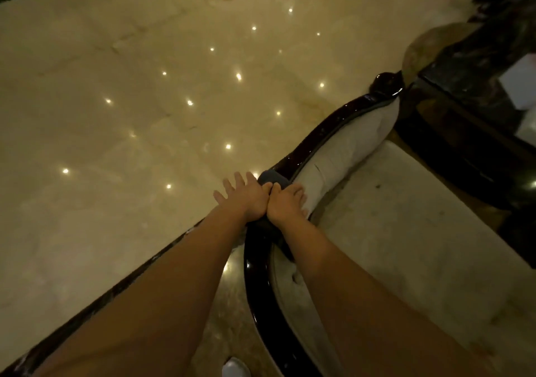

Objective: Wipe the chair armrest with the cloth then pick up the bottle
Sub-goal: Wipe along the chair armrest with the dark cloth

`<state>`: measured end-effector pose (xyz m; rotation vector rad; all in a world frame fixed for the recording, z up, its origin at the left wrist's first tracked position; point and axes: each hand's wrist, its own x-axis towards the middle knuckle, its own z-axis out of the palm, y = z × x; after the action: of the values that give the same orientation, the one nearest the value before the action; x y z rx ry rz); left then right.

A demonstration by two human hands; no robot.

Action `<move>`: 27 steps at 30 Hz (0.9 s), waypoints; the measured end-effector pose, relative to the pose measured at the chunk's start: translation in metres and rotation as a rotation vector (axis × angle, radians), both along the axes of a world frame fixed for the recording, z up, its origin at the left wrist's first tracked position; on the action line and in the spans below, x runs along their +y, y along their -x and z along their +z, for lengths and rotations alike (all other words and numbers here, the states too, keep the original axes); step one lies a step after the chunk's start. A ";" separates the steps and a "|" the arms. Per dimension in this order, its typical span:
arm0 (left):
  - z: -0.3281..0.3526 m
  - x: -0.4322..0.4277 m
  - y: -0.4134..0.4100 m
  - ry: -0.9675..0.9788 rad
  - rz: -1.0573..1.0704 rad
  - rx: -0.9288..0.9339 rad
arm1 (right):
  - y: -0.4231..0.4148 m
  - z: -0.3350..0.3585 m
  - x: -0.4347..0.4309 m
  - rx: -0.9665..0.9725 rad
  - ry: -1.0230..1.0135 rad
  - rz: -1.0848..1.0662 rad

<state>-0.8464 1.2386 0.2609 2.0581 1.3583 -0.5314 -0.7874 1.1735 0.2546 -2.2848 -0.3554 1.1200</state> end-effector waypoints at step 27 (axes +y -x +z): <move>-0.084 0.145 -0.336 -0.011 -0.688 -0.125 | -0.294 -0.076 0.118 -0.397 0.021 -0.464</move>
<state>-0.5106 1.3835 0.1768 2.5021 0.5519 -0.6575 -0.4936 1.2919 0.1788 -2.4289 0.0461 0.4417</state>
